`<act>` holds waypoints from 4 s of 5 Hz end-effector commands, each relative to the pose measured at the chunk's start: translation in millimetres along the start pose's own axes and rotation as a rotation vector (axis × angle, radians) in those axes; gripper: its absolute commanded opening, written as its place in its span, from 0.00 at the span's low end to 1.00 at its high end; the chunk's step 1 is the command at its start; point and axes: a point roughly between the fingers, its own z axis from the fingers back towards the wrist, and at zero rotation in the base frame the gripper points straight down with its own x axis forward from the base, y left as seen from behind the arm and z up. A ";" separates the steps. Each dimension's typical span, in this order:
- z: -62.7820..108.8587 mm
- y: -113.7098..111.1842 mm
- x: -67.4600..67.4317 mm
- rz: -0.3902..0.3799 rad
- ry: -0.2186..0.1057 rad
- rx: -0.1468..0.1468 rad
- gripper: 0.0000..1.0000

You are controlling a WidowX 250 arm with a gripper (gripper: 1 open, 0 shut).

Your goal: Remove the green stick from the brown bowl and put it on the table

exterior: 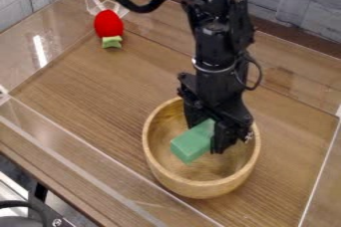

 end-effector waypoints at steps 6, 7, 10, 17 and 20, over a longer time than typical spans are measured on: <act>43.2 102.2 -34.4 -0.101 -0.125 0.077 0.00; 35.0 125.5 -49.1 -0.237 -0.132 0.061 0.00; 13.6 117.8 -47.5 -0.137 -0.169 0.052 0.00; 15.1 137.0 -21.5 -0.205 -0.197 0.045 0.00; 14.9 149.1 -11.7 -0.122 -0.204 0.043 1.00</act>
